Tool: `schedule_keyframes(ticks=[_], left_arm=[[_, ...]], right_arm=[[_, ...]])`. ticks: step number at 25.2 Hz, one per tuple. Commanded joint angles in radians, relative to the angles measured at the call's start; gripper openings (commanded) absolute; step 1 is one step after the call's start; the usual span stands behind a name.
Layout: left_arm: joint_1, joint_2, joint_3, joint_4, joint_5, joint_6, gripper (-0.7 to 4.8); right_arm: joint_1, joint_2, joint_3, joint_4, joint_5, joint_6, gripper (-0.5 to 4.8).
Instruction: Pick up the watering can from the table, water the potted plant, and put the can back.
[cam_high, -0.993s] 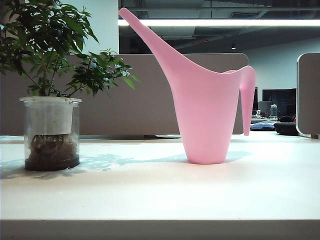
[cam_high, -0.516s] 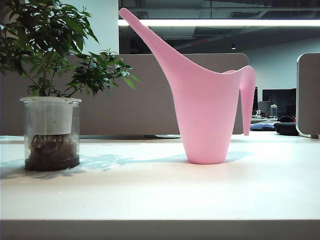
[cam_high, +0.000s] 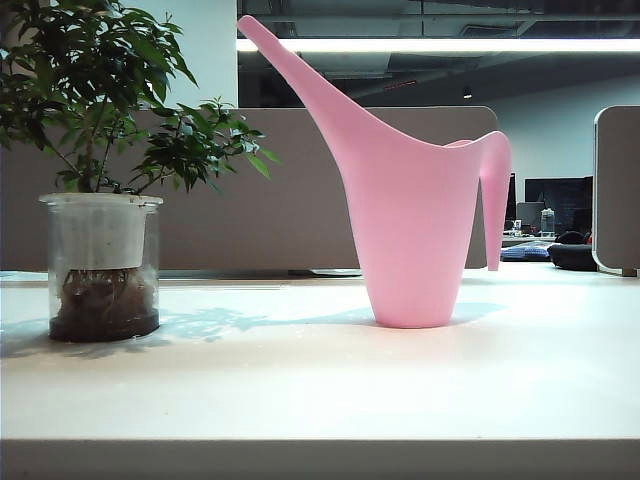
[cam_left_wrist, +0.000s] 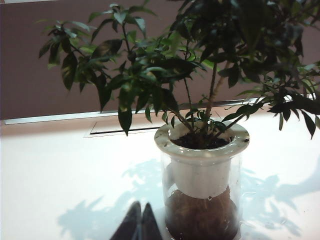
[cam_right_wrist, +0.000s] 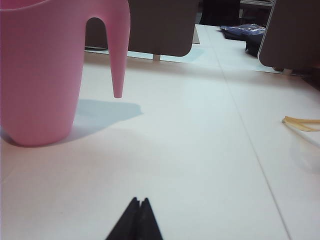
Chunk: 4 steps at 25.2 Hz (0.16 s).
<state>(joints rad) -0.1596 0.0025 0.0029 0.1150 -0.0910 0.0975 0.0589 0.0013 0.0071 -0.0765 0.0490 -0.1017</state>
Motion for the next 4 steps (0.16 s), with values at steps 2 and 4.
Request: schedule_keyframes(ticks=[2,4], left_arm=[[0.000,0.000,0.003,0.010,0.001,0.000,-0.05],[0.000,0.000,0.003,0.010,0.001,0.000,-0.05]], right_arm=[[0.000,-0.002,-0.006,0.020,0.001,0.000,-0.08],[0.000,-0.002,-0.006,0.020,0.001,0.000,-0.08]])
